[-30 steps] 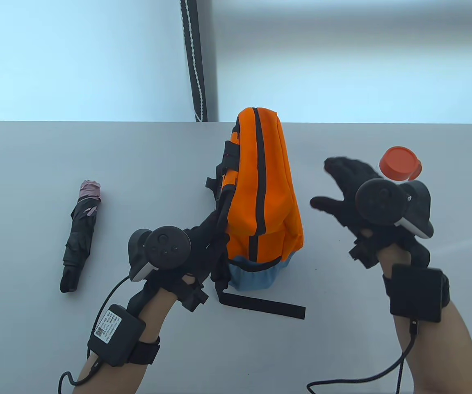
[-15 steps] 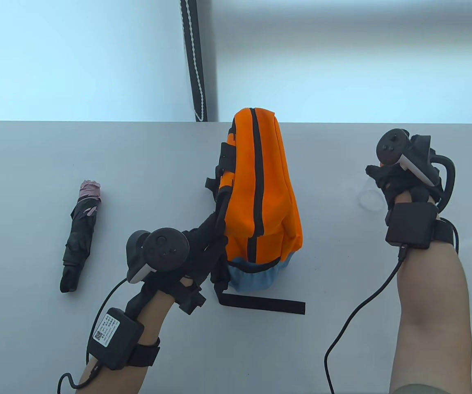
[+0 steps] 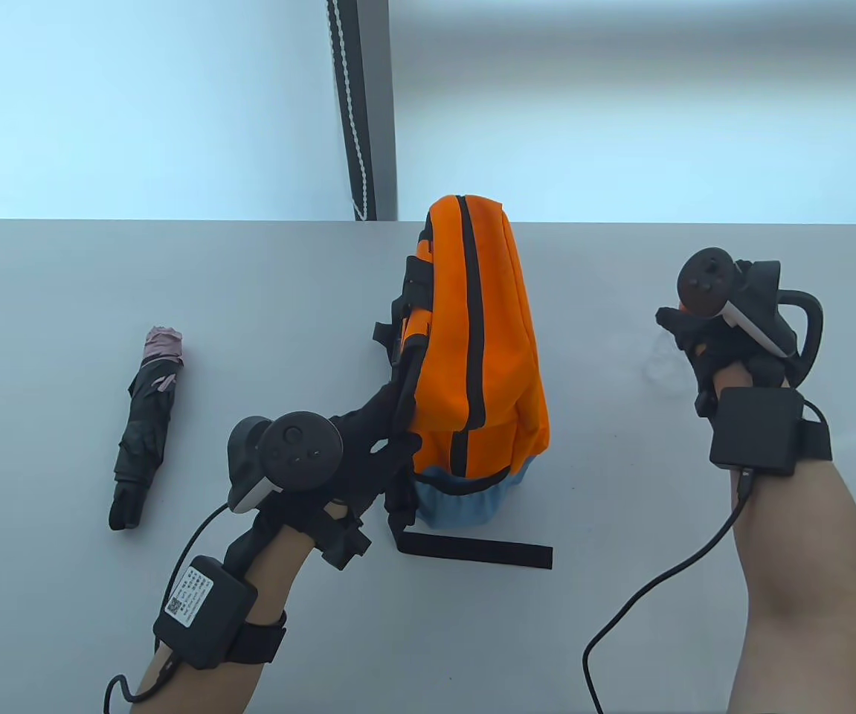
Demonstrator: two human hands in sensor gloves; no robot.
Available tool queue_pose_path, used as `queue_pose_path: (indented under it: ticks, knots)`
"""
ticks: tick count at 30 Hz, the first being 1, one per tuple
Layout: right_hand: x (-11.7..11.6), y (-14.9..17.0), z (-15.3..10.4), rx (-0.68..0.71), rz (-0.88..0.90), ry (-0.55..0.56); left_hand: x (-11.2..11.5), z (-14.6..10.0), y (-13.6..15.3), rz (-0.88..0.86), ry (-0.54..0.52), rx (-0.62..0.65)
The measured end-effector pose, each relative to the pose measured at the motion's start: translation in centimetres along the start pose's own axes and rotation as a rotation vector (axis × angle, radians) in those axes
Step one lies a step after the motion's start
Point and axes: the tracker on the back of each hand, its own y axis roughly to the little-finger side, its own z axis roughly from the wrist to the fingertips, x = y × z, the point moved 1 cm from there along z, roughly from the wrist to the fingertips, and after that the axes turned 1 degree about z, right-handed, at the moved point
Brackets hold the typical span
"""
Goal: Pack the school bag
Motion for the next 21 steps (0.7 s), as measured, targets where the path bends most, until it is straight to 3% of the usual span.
queue_pose_path:
  ticks: [5,10,17,21]
  knots:
    - [3.9,-2.6,-5.1,0.179,0.006,0.120,0.0,-0.1,0.0,0.010,0.000,-0.003]
    - [8.8,-6.1,-12.0,0.434,0.071,0.193,-0.1,-0.3,-0.1,0.021,0.002,-0.008]
    - [13.0,-11.0,-18.8,0.756,0.128,0.147,0.0,-0.5,-0.1,0.005,-0.006,-0.018]
    - [14.2,-13.6,-21.5,0.869,0.174,0.136,0.0,-0.4,-0.2,-0.013,-0.005,-0.024]
